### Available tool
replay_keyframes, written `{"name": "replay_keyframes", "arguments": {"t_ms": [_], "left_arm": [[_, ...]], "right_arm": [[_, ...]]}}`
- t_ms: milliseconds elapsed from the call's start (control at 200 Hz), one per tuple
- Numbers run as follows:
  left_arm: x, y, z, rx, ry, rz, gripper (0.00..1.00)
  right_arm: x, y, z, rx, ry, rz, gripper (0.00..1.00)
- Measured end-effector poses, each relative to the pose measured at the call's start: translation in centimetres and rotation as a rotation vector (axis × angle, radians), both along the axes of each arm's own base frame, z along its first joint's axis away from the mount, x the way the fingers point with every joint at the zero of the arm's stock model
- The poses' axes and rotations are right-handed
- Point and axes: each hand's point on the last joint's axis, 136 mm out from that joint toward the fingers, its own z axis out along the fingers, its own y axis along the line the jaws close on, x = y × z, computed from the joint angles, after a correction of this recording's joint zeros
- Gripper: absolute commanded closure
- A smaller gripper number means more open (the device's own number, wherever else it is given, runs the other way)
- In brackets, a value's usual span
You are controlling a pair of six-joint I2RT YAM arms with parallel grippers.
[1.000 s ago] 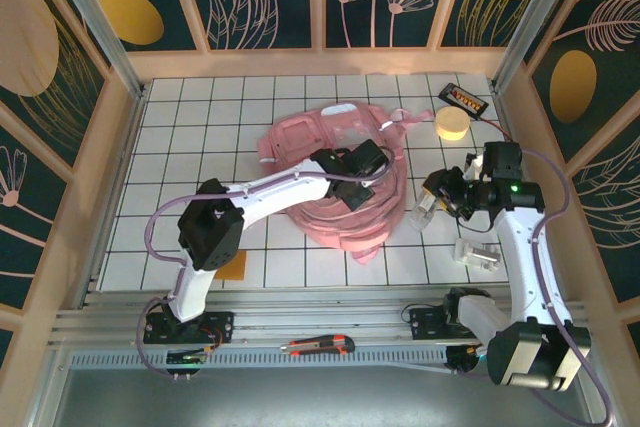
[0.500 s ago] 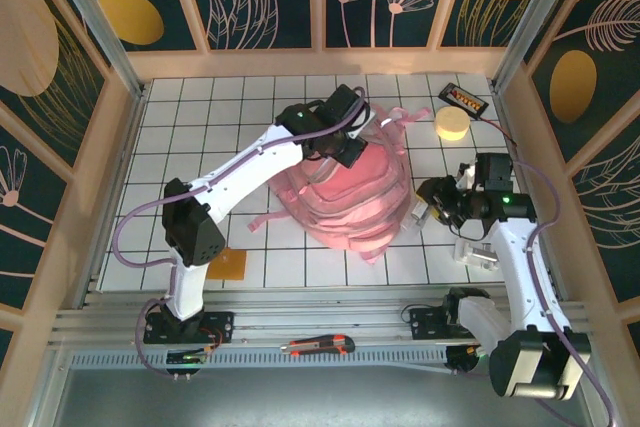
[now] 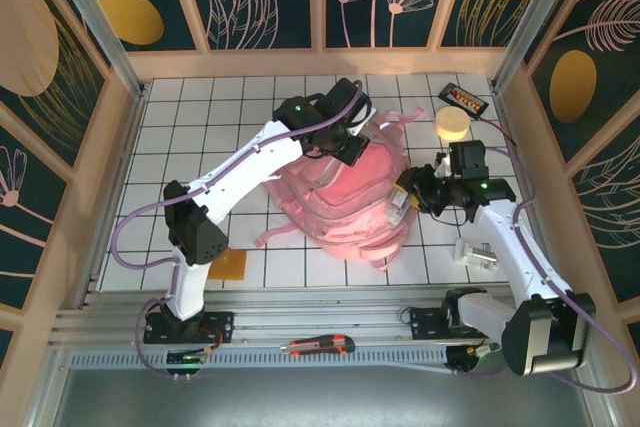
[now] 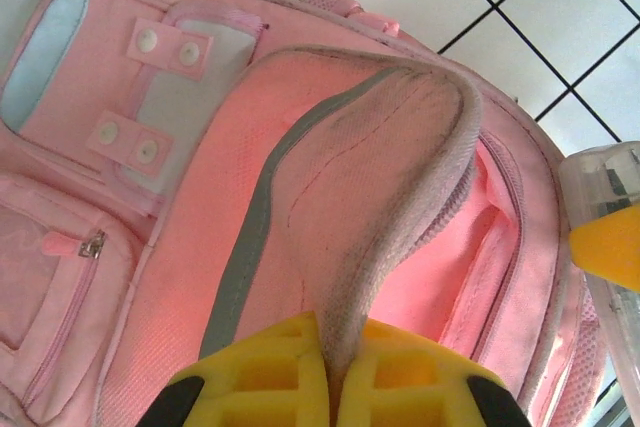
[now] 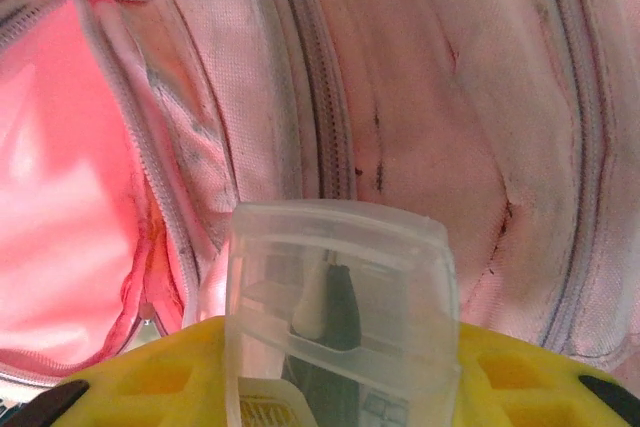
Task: Pack the student bag
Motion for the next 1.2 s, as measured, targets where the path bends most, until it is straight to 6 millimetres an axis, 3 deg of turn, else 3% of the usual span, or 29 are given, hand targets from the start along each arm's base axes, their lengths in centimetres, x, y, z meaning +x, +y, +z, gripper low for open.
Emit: {"name": "replay_keyframes", "arguments": {"t_ms": [275, 505, 595, 901, 981, 1201], "left_arm": [[0.8, 0.2, 1.2, -0.02, 0.007, 0.035, 1.0], [0.7, -0.7, 0.9, -0.051, 0.043, 0.036, 1.0], [1.0, -1.2, 1.1, -0.069, 0.051, 0.04, 1.0], [2.7, -4.5, 2.0, -0.166, 0.083, 0.052, 1.0], [2.8, -5.0, 1.6, -0.177, 0.099, 0.054, 1.0], [3.3, -4.7, 1.6, -0.175, 0.093, 0.075, 1.0]], "right_arm": [[0.6, -0.7, 1.2, 0.004, -0.03, -0.025, 0.64], [2.0, 0.6, 6.9, 0.041, -0.147, -0.005, 0.64], [2.3, 1.4, 7.9, 0.056, -0.171, 0.01, 0.64], [5.0, 5.0, 4.2, 0.103, -0.072, 0.033, 0.62], [6.0, 5.7, 3.5, 0.118, -0.061, 0.025, 0.48], [7.7, 6.0, 1.8, 0.116, -0.036, -0.006, 0.35]]}}
